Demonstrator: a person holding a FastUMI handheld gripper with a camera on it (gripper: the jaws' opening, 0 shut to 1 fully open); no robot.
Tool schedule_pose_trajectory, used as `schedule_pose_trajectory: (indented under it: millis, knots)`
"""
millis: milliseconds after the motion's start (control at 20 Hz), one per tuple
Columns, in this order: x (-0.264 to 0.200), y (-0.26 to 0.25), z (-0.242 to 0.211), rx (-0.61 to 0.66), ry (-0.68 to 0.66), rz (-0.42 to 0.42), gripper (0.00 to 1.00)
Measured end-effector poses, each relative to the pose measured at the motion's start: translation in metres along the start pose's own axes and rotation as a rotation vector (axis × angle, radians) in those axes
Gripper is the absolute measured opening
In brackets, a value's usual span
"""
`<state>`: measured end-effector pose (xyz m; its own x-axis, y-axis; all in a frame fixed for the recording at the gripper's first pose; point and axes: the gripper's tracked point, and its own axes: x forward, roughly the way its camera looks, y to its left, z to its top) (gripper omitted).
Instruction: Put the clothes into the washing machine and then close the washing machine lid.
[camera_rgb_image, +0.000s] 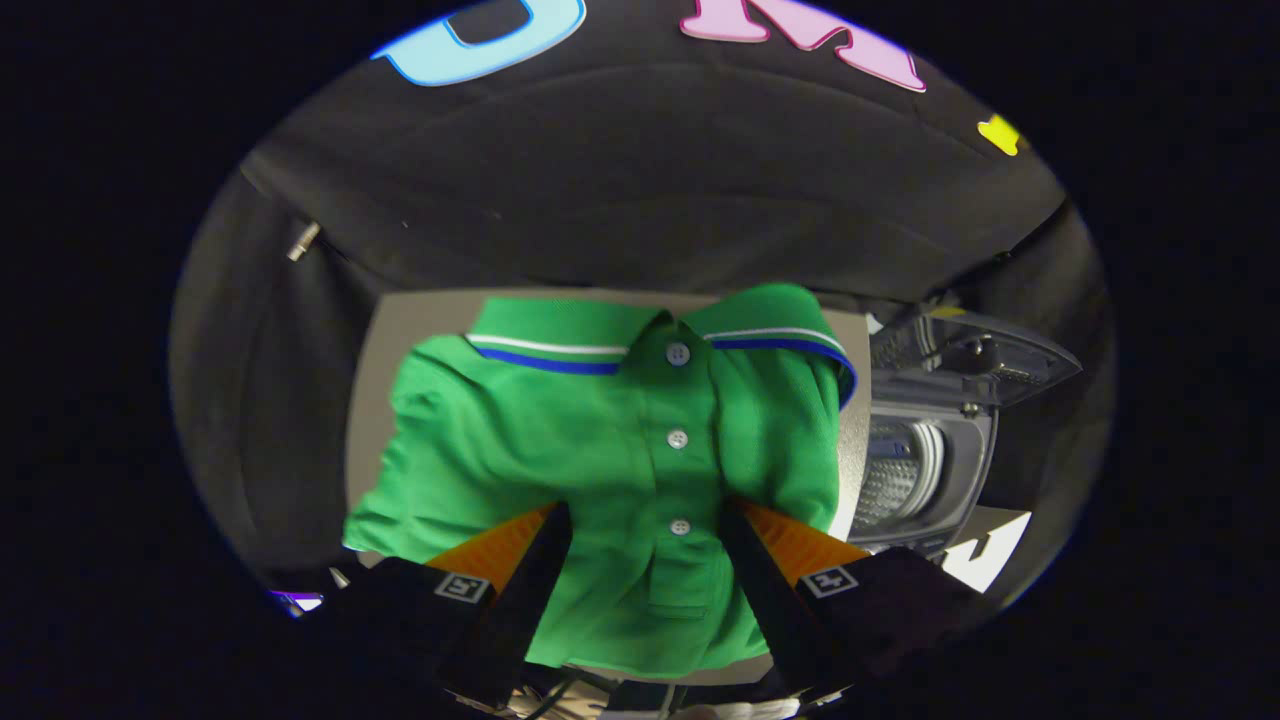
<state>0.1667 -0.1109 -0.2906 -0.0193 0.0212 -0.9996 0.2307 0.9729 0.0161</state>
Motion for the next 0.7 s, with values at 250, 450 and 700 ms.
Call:
schedule_pose_trajectory:
  millis: [250,450,700]
  knots:
    - [0.005,0.03,-0.006,0.048,0.042,0.033,0.38]
    - [0.005,0.033,-0.002,0.059,-0.006,0.177,0.05]
    - [-0.015,0.031,0.0,0.039,-0.156,0.301,0.05]
